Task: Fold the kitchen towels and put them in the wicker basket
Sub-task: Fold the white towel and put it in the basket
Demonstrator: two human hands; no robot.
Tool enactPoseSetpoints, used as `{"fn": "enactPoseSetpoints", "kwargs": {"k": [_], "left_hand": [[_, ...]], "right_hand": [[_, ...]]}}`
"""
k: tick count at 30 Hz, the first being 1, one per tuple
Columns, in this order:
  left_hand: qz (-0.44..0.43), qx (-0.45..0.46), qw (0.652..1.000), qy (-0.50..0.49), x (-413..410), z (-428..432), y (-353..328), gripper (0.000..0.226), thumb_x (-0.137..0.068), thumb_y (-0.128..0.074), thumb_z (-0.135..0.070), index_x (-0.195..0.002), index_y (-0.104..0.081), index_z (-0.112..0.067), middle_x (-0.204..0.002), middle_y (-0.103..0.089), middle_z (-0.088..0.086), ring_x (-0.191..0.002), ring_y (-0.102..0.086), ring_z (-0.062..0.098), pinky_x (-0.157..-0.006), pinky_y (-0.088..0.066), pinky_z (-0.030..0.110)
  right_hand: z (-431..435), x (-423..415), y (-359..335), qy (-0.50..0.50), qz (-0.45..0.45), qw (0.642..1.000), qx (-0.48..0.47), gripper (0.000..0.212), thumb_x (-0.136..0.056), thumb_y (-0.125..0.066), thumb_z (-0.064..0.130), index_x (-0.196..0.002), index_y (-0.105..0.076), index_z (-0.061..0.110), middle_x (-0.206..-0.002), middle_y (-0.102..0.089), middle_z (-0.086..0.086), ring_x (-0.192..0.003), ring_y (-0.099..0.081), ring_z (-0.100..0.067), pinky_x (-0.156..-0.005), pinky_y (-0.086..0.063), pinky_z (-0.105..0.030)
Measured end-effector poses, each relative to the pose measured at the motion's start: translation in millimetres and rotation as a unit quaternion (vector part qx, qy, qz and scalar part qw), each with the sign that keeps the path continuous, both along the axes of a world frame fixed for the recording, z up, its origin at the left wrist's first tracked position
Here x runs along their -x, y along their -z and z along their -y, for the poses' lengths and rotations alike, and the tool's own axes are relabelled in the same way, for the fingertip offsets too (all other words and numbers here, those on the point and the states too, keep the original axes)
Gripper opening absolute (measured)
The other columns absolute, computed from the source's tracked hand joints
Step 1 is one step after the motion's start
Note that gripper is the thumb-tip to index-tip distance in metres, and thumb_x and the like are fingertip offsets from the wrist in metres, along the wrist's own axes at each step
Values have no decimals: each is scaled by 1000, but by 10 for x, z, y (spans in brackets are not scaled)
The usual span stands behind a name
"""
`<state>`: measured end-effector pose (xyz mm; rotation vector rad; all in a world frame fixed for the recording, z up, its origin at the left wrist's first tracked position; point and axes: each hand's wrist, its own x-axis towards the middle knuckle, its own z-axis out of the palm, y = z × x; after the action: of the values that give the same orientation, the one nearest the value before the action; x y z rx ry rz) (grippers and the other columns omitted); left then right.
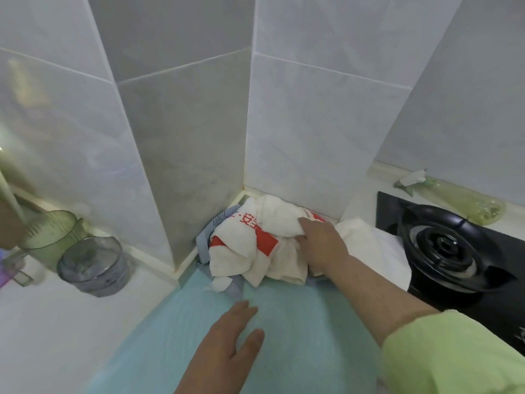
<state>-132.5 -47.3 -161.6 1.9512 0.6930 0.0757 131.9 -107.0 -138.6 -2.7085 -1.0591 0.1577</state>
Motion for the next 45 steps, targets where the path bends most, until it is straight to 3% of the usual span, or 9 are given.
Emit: {"fn": "enactPoseSetpoints", "kwargs": {"k": [5,8,10,13,17,28,34,37,45], "left_hand": [[15,-1,999,-28,41,17,-94,50,-65,-54,-84,-107,-39,-61,-123,-29,-45,-117,-34,-22,-102,-26,9],[40,31,996,-72,-42,21,-81,22,-93,-58,-39,-109,-50,-52,-124,-51,-28,-113,-49,-8,-94,-36,10],[80,59,991,-92,-121,34,-90,16,-96,-56,-36,-103,-58,-51,-111,-61,-28,-101,-54,-15,-83,-38,5],[141,162,966,-142,-283,100,-143,21,-86,-56,-41,-80,-76,-42,-96,-74,-15,-90,-65,-3,-84,-49,21],[162,355,899,-199,-481,217,-146,28,-98,-53,-26,-86,-74,-11,-94,-73,12,-80,-68,23,-79,-55,37],[240,411,857,-197,-453,325,18,21,-96,-51,-14,-108,-67,-8,-98,-76,8,-87,-73,21,-88,-52,39],[344,527,759,-166,-270,259,130,41,-91,-36,-2,-124,-60,-3,-121,-68,15,-113,-64,32,-97,-50,51],[384,528,745,-140,-171,274,132,48,-88,-34,-3,-130,-58,-5,-124,-66,15,-115,-64,33,-96,-47,56],[347,521,776,-79,222,685,3,52,-85,-34,-14,-129,-56,5,-125,-61,28,-116,-59,41,-106,-39,53]], "right_hand": [[46,85,-127,23,4,996,-91,23,-91,-53,31,-80,-61,13,-77,-64,-3,-79,-58,-29,-64,-42,-36],[110,250,-240,3,-64,989,-133,21,-92,-56,38,-79,-56,21,-73,-57,7,-75,-55,-20,-60,-38,-29],[195,412,-269,-7,-111,979,-170,18,-92,-57,41,-90,-56,23,-75,-57,9,-70,-54,-11,-59,-38,-23],[371,629,-229,-68,-95,979,-166,24,-97,-50,44,-78,-53,28,-72,-58,7,-68,-52,-7,-63,-38,-29],[575,903,-123,-109,-121,965,-206,29,-98,-49,41,-71,-52,31,-73,-60,8,-74,-55,-6,-71,-42,-26],[905,1241,225,-180,-232,920,-259,37,-101,-42,35,-67,-49,21,-63,-48,11,-62,-43,-2,-64,-37,-28],[1159,1030,446,-133,-65,968,-202,19,-97,-49,31,-105,-67,30,-84,-64,16,-79,-56,-2,-74,-44,-21],[1248,1165,476,-138,-103,977,-125,35,-97,-48,38,-131,-55,35,-90,-59,22,-86,-54,3,-78,-43,-16],[1581,1667,174,-135,-336,909,-204,31,-93,-53,51,-79,-63,26,-73,-59,9,-68,-46,-10,-66,-35,-27]]}}
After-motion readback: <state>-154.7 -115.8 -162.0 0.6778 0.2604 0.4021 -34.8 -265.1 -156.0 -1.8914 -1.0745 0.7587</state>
